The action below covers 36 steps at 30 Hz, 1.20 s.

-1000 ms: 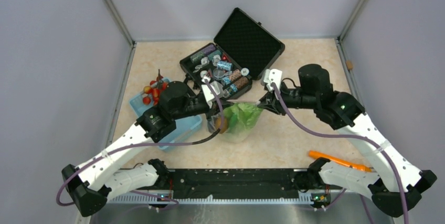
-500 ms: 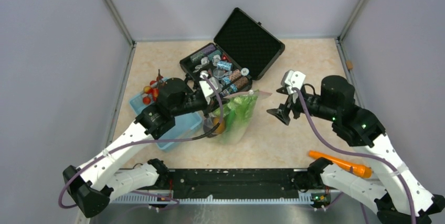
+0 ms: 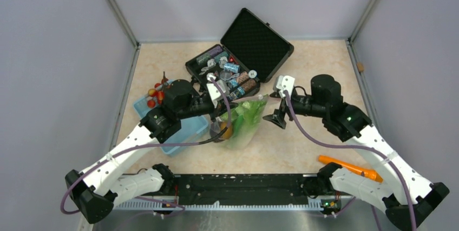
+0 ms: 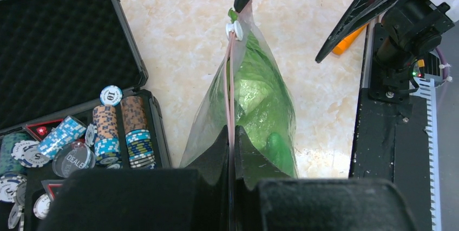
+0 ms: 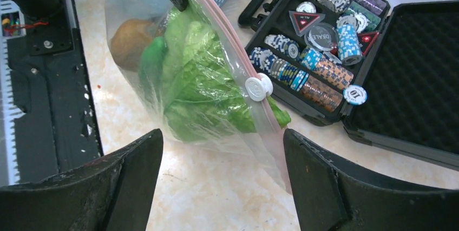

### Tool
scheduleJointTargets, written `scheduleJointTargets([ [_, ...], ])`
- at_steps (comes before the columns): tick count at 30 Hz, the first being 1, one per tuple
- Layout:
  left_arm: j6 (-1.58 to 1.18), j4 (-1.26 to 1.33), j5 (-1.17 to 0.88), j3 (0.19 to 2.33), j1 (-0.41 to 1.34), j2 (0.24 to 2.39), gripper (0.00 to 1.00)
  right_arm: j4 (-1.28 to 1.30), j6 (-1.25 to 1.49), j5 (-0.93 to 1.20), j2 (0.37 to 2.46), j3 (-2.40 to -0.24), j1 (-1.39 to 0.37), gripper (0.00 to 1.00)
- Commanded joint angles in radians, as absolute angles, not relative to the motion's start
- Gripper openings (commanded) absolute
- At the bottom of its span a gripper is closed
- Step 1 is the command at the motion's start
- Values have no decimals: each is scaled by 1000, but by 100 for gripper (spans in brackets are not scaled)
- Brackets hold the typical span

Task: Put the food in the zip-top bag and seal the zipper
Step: Zip the zipper food storage bag at the center of the board.

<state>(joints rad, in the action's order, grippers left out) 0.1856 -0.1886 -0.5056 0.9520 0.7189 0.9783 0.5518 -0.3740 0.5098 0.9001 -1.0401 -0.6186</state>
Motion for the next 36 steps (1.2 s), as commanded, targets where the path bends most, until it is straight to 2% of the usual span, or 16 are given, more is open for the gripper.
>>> scheduleJointTargets([
  [1, 196, -156, -538, 999, 724, 970, 0, 454, -414, 506, 902, -1016, -612, 80],
  [6, 199, -160, -530, 994, 725, 954, 0, 448, -422, 497, 842, -1021, -592, 79],
  [10, 204, -166, -490, 986, 724, 946, 0, 486, -363, 423, 836, -1040, -503, 78],
  [13, 218, -168, -463, 972, 724, 935, 0, 529, -329, 470, 850, -1028, -437, 77],
  [16, 224, -172, -461, 965, 724, 933, 0, 478, -307, 532, 831, -954, -424, 84],
  [20, 227, -175, -481, 968, 724, 935, 0, 433, -353, 665, 846, -912, -422, 85],
  [22, 230, -179, -488, 969, 724, 939, 0, 400, -348, 632, 882, -933, -421, 85],
  [27, 234, -189, -508, 971, 724, 947, 0, 372, -395, 699, 968, -967, -386, 82],
  [30, 236, -193, -510, 972, 724, 946, 0, 368, -421, 758, 996, -975, -372, 69],
  [31, 237, -195, -508, 972, 724, 946, 0, 368, -429, 773, 999, -978, -370, 59],
  [33, 237, -198, -495, 973, 724, 945, 0, 362, -434, 786, 991, -982, -371, 24],
  [34, 237, -199, -484, 971, 724, 944, 0, 361, -429, 786, 983, -990, -370, 3],
  [36, 237, -199, -460, 966, 725, 940, 0, 369, -418, 809, 956, -1012, -370, 0],
])
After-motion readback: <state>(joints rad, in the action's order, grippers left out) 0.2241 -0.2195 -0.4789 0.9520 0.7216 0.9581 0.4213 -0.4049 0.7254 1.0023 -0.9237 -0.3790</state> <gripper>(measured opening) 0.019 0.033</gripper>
